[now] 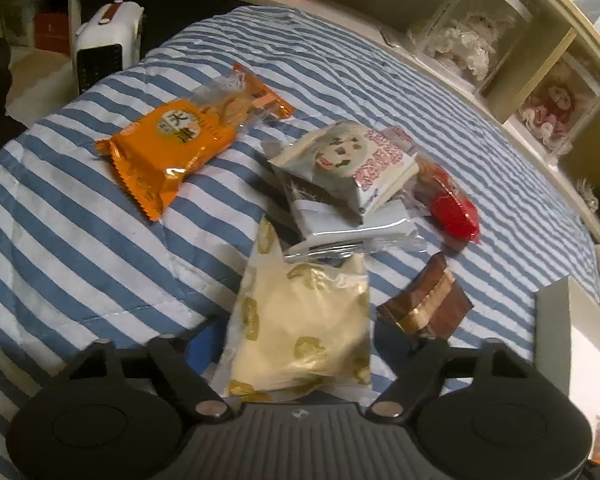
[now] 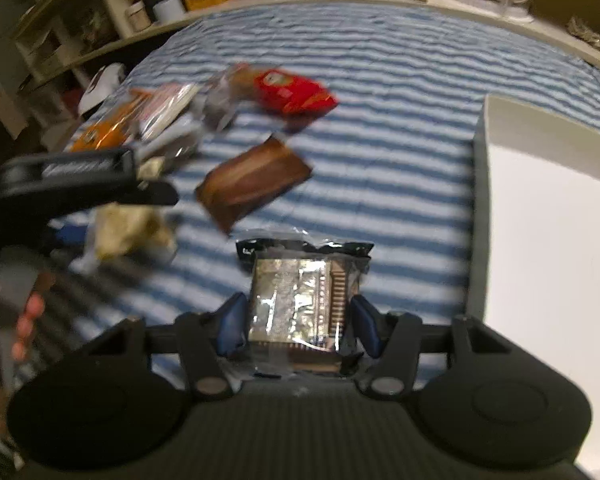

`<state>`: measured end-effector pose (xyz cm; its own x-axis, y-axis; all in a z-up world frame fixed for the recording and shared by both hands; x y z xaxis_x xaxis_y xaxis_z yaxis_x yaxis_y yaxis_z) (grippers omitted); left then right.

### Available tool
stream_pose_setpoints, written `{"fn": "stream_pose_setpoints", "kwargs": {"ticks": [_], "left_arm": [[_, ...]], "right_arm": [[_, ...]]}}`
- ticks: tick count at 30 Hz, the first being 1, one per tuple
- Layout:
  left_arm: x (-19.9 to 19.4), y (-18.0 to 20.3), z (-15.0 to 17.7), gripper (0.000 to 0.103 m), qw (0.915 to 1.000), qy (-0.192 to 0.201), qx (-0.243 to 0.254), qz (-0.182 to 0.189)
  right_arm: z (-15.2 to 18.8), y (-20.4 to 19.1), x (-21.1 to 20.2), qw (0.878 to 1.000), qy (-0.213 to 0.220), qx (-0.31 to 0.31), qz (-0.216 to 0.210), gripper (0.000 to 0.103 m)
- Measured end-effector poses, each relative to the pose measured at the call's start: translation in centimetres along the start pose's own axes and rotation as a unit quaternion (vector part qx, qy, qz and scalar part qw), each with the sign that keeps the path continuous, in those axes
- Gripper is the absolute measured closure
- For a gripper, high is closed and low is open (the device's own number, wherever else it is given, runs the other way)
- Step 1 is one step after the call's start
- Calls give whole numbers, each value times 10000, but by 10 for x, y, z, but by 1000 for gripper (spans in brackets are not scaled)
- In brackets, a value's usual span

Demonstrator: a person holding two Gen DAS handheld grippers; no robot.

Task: Organize snacks
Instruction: 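Grasp the dark foil-wrapped cake with the right tool while the left tool grasps the cream bag, then carry both held snacks into the tray beside the others and open both tools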

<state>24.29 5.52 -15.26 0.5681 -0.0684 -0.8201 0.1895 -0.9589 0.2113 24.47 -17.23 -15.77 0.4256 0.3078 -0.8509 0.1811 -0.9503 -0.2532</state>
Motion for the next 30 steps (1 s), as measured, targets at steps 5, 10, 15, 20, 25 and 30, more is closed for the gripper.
{"fn": "stream_pose_setpoints", "kwargs": {"ticks": [5, 10, 15, 20, 25, 30], "left_arm": [[-4, -2, 0, 43, 9998, 39, 137, 106], [-13, 5, 4, 54, 9990, 25, 433, 141], [-27, 6, 12, 55, 9985, -32, 427, 332], [-48, 15, 20, 55, 9970, 86, 631, 442], [-73, 28, 22, 55, 9944, 316, 804, 608], [-96, 48, 23, 55, 9901, 508, 1044, 782]], "right_arm": [[-2, -3, 5, 10000, -5, 40, 40, 40], [-5, 2, 6, 9999, -8, 150, -59, 41], [-8, 4, -1, 9996, 111, 202, -156, 43], [-15, 3, -20, 9985, 402, 240, -276, 43], [-18, 1, -40, 9972, 634, 137, -360, 43], [-20, 3, -60, 9960, 818, 4, -365, 43]]}}
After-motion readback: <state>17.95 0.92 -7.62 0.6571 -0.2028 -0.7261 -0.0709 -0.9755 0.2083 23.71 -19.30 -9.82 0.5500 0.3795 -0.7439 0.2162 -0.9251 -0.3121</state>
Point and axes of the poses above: each gripper's, at about its wrist camera, not at the fingertips, and x roughly the way its jaws point, y to its right, z to its underside, the point moved 4 cm from there along x, roughly the way its jaws point, and after that the axes turned 10 degrees about x, right-handed, at the moved point
